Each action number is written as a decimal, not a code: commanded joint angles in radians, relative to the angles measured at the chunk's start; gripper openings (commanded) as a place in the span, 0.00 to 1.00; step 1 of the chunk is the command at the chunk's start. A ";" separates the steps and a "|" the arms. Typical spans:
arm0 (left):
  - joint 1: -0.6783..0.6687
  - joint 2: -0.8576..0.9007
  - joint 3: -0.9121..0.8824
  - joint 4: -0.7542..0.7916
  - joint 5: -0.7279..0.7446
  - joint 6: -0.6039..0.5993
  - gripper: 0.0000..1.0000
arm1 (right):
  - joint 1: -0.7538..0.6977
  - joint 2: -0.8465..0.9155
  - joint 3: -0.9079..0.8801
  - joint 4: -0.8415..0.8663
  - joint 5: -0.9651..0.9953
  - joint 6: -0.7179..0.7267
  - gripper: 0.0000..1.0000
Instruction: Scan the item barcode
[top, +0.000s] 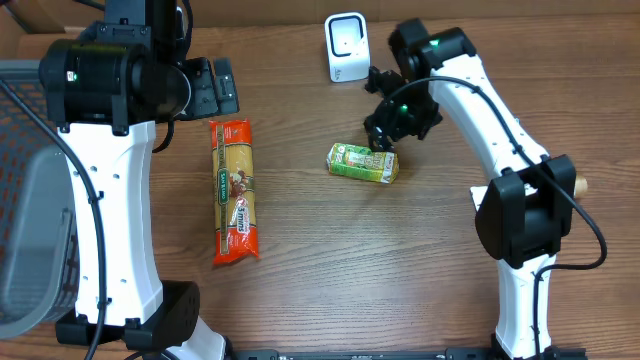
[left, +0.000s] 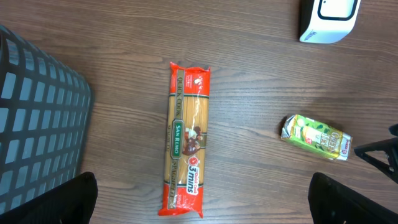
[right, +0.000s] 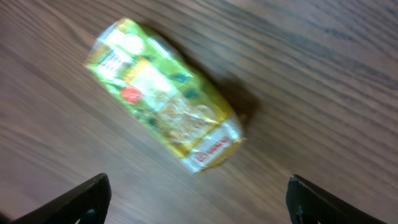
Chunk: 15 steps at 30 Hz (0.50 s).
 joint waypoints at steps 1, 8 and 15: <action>0.001 0.003 0.002 -0.002 -0.010 0.019 1.00 | 0.001 -0.001 -0.093 0.053 -0.007 -0.140 0.91; 0.001 0.003 0.002 -0.002 -0.010 0.019 0.99 | -0.003 0.000 -0.200 0.176 -0.024 -0.267 0.89; 0.001 0.003 0.002 -0.002 -0.010 0.019 0.99 | -0.003 0.005 -0.253 0.285 -0.060 -0.322 0.87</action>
